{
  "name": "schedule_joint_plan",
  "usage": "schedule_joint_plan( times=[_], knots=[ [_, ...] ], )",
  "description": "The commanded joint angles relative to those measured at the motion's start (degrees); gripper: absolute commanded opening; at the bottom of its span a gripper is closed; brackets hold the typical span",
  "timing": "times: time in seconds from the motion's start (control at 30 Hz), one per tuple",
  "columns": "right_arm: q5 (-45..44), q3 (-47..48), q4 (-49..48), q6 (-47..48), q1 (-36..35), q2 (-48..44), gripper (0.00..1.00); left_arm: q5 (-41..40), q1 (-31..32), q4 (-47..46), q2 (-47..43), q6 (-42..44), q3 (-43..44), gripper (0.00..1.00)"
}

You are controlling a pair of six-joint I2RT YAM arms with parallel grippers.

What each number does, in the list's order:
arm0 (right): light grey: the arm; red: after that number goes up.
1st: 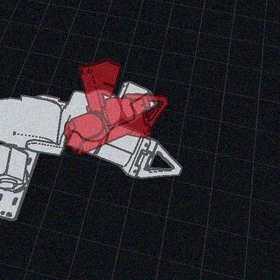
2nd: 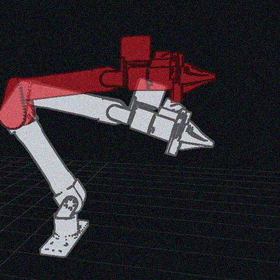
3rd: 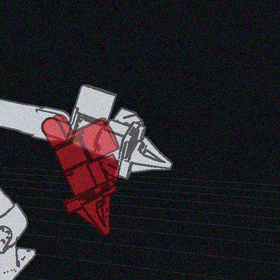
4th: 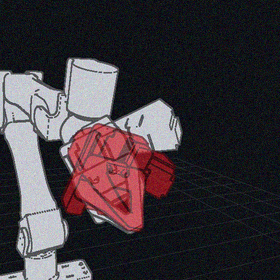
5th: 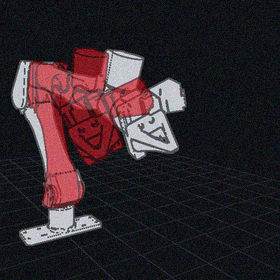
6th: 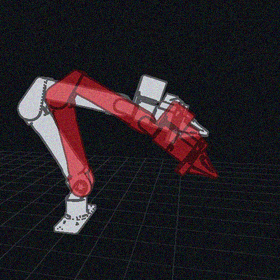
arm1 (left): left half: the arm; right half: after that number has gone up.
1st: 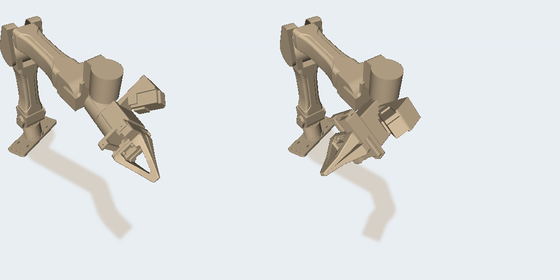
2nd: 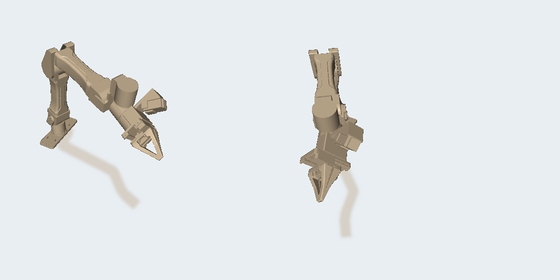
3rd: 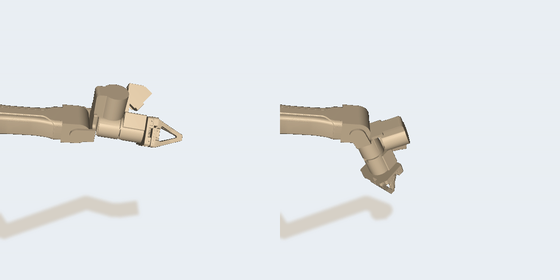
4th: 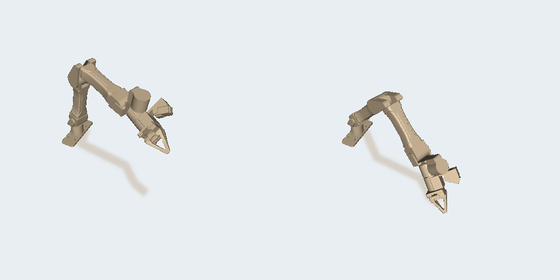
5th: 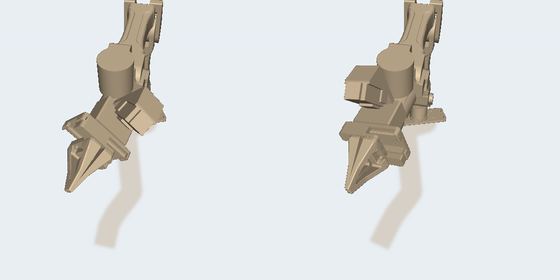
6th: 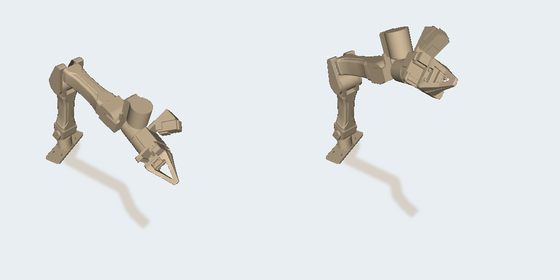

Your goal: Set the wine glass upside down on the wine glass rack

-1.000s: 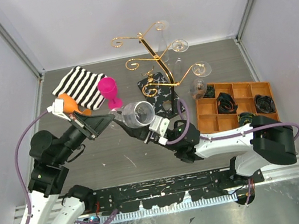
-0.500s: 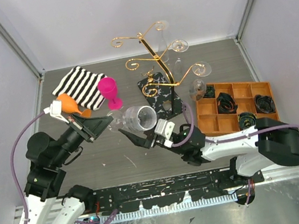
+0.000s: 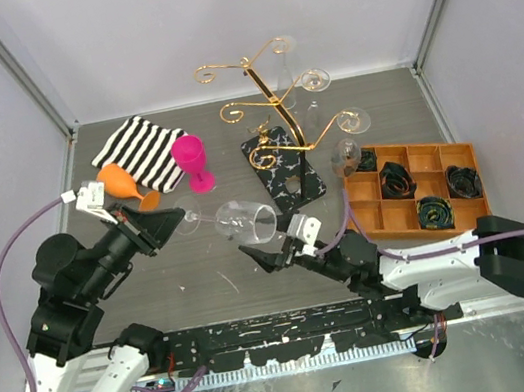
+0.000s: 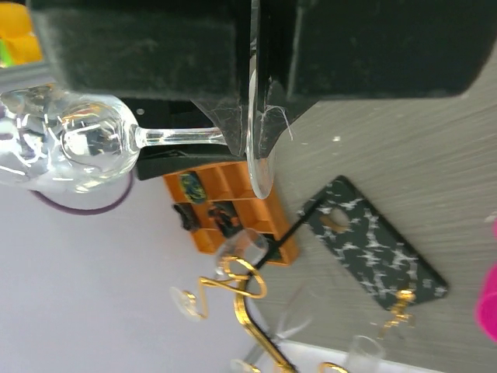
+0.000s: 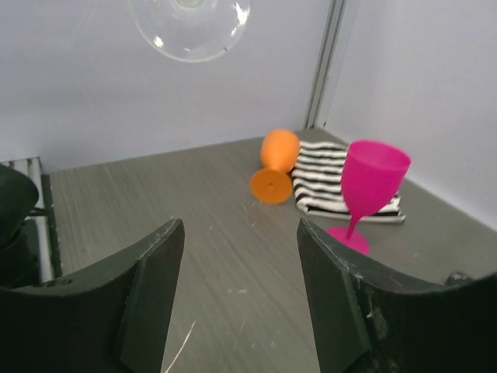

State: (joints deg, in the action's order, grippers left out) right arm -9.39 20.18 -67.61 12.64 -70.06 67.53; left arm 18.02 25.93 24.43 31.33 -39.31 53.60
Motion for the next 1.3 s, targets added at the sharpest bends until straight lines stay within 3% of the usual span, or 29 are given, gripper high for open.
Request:
schedule_joint_plan(
  times=[0.0, 0.2, 0.4, 0.6, 0.77, 0.87, 1.03, 1.27],
  knots=[
    [-1.6, -1.3, 9.5, -10.2, -0.3, -3.9, 0.66, -7.5, 0.2, 6.2, -1.7, 11.7, 3.0, 0.0],
    [-7.1, -4.1, 24.4, -24.9, -0.3, -8.2, 0.7, -9.1, 0.1, 13.0, 1.9, 22.4, 7.7, 0.0],
    [-9.4, -2.1, 46.0, -37.1, -0.2, -13.3, 0.79, -10.3, 0.2, 18.3, 4.4, 30.3, 11.1, 0.0],
    [-11.3, 4.9, 68.7, -47.7, -0.2, -15.7, 0.88, -12.2, 0.4, 17.8, 4.8, 32.8, 10.9, 0.0],
    [-11.9, 8.6, 80.3, -52.3, -0.2, -20.8, 0.93, -11.1, 1.7, 17.6, 7.2, 33.5, 11.6, 0.0],
    [-12.2, 10.8, 85.0, -53.6, -0.2, -26.2, 0.93, -15.7, 8.0, 17.2, 9.4, 35.7, 12.1, 0.0],
    [-15.0, 13.3, 89.5, -53.9, -0.2, -35.6, 0.92, -35.0, 28.1, 16.7, 13.8, 42.5, 12.3, 0.0],
    [-13.9, 20.0, 95.4, -49.3, -0.2, -38.5, 0.9, -42.6, 42.3, 15.2, 18.5, 47.6, 12.4, 0.0]
  ],
)
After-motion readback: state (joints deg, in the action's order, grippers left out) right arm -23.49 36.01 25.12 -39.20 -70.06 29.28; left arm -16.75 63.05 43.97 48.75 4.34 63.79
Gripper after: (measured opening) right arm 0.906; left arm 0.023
